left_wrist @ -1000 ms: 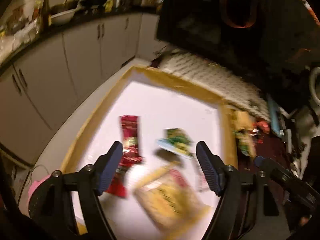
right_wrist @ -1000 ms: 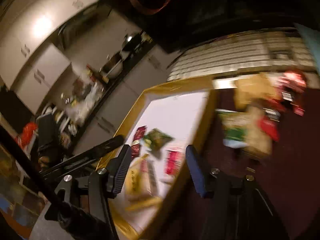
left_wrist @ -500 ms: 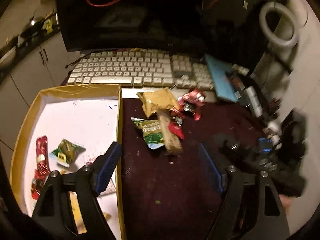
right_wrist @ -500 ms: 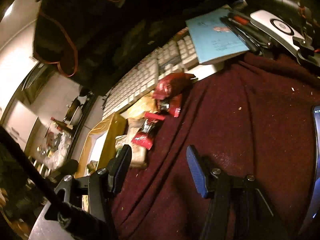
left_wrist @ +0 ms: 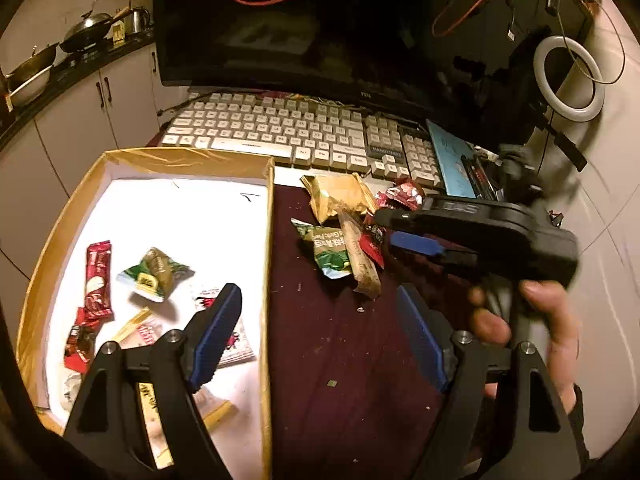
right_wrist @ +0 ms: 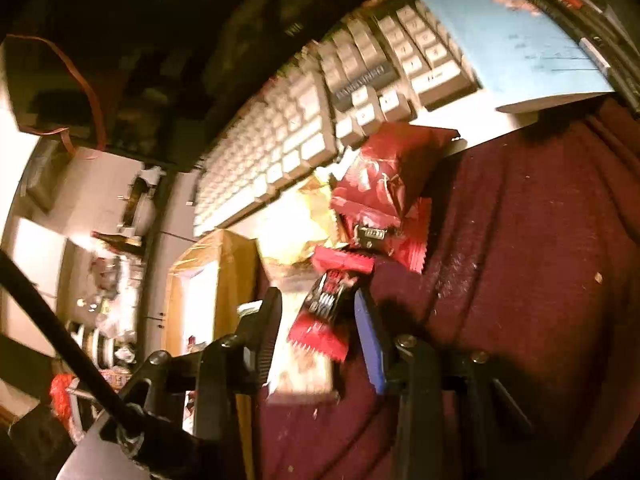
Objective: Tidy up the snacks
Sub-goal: 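Grasp the red candy with the right gripper while the left grasps the tan bar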
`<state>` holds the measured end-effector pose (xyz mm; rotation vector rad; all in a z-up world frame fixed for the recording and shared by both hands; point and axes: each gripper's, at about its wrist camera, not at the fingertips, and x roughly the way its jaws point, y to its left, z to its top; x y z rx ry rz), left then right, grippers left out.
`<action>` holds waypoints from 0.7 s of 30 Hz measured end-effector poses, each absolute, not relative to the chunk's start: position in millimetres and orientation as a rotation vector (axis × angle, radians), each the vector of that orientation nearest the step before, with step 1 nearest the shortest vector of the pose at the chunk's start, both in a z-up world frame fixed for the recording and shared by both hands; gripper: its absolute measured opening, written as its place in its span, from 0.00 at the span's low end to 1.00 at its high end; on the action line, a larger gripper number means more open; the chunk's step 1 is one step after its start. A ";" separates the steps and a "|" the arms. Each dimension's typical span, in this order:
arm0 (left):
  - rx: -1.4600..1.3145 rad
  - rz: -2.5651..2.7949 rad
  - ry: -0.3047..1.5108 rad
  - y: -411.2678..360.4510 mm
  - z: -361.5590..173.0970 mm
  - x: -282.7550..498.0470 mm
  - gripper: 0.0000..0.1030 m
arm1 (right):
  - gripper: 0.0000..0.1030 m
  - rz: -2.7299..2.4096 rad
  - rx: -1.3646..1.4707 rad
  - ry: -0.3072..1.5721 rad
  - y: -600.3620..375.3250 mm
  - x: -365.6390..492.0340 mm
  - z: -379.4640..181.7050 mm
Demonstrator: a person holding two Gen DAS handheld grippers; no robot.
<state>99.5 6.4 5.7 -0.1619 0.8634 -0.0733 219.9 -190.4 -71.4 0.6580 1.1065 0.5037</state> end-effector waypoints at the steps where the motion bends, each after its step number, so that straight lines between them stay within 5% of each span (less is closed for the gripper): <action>1: -0.163 -0.071 0.858 7.6 7.0 97.4 0.77 | 0.37 0.498 0.665 1.118 -187.8 222.2 -72.8; 9: -0.189 -0.072 0.862 16.3 3.7 90.2 0.77 | 0.22 0.424 0.536 1.099 -166.3 219.6 -69.5; 21: -0.077 -0.102 0.930 -21.6 -7.3 117.5 0.77 | 0.22 0.462 0.643 0.880 -238.2 140.7 -69.8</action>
